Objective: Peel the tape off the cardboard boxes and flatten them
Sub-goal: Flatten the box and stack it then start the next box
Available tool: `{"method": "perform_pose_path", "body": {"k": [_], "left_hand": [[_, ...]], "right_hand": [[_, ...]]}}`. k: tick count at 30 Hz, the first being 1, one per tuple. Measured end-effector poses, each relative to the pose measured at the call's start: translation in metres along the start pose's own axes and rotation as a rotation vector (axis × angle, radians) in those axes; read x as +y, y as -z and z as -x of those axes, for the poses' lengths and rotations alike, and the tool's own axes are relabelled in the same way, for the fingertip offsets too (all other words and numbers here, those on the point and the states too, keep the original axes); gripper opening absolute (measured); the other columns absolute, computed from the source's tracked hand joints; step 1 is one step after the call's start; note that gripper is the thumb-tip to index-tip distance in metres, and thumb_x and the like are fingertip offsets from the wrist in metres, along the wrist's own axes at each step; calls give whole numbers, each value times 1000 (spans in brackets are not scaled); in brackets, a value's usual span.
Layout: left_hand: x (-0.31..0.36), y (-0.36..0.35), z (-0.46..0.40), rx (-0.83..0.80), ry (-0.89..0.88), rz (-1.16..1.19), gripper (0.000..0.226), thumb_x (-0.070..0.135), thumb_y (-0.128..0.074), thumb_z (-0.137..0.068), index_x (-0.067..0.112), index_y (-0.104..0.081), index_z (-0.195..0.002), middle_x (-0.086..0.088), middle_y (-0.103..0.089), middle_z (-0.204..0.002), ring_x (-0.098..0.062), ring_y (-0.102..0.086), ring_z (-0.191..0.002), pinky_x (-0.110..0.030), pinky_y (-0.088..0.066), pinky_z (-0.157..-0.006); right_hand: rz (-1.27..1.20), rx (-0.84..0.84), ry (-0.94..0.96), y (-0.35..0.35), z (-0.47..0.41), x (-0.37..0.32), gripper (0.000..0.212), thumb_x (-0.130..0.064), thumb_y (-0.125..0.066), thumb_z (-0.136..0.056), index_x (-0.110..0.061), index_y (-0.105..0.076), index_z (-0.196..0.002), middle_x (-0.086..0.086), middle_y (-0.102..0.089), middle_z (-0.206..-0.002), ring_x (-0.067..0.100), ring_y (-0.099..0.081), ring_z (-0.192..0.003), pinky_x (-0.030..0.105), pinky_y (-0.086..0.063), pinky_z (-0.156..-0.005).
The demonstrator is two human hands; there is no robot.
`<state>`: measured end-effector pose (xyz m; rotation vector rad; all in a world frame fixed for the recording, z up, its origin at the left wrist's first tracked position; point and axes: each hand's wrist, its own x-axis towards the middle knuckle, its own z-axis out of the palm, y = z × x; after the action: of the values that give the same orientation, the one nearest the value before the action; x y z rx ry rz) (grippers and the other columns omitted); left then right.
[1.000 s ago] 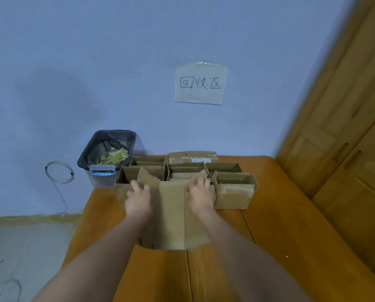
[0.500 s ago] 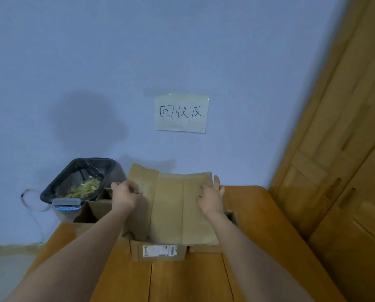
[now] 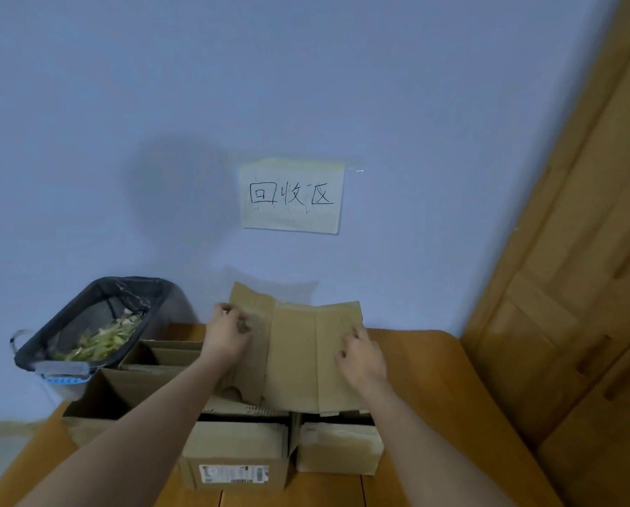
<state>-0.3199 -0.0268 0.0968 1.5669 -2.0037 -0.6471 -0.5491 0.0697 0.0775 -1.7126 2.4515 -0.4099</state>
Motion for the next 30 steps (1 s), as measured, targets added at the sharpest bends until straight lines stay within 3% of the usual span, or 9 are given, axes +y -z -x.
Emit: {"method": "perform_pose_path", "body": {"k": [3, 6, 13, 21, 25, 30], "left_hand": [[-6, -8, -27, -153, -78, -139, 42, 27, -66, -89, 14, -56, -129, -6, -26, -153, -34, -30, -135, -42, -29, -113], [-15, -13, -60, -248, -102, -177, 54, 35, -69, -87, 20, -51, -135, -3, -17, -159, -33, -19, -142, -46, -23, -115], [-37, -36, -147, -302, -120, -308, 64, 42, -69, -85, 21, -44, -140, -5, -11, -160, -36, -15, -143, -46, -22, -116], [-86, -79, -208, -352, -74, -327, 63, 41, -71, -83, 21, -44, -137, -4, -8, -159, -37, -9, -143, -50, -23, -116], [-110, -111, -216, -449, -47, -337, 64, 41, -70, -84, 21, -42, -139, -2, -3, -161, -37, -2, -146, -52, -20, -116], [-137, -147, -227, -588, -25, -432, 77, 42, -71, -83, 22, -32, -147, -3, -4, -159, -37, -6, -144, -50, -22, -116]], "right_hand": [[-7, 10, 4, -2, -31, 3, 38, -21, -45, -95, -12, -49, -132, 3, -20, -155, 32, -40, -123, 35, -40, -99], [-11, 12, 30, -2, -64, 3, 44, -21, -45, -95, -12, -45, -138, 3, -16, -156, 31, -32, -128, 34, -37, -102], [13, -26, 45, -21, -149, -13, 45, -24, -48, -92, -7, -47, -134, 5, -15, -156, 33, -26, -132, 38, -38, -102], [-41, -133, 76, -92, -215, -10, 44, -21, -51, -91, -6, -48, -132, 5, -13, -156, 31, -20, -136, 35, -34, -102], [-35, -222, 46, -130, -225, 3, 48, -19, -51, -92, -6, -44, -137, 6, -15, -155, 32, -24, -135, 33, -32, -103], [0, -343, 3, -171, -234, 16, 43, -16, -51, -91, -4, -45, -133, 7, -17, -152, 32, -27, -134, 33, -34, -105]]}}
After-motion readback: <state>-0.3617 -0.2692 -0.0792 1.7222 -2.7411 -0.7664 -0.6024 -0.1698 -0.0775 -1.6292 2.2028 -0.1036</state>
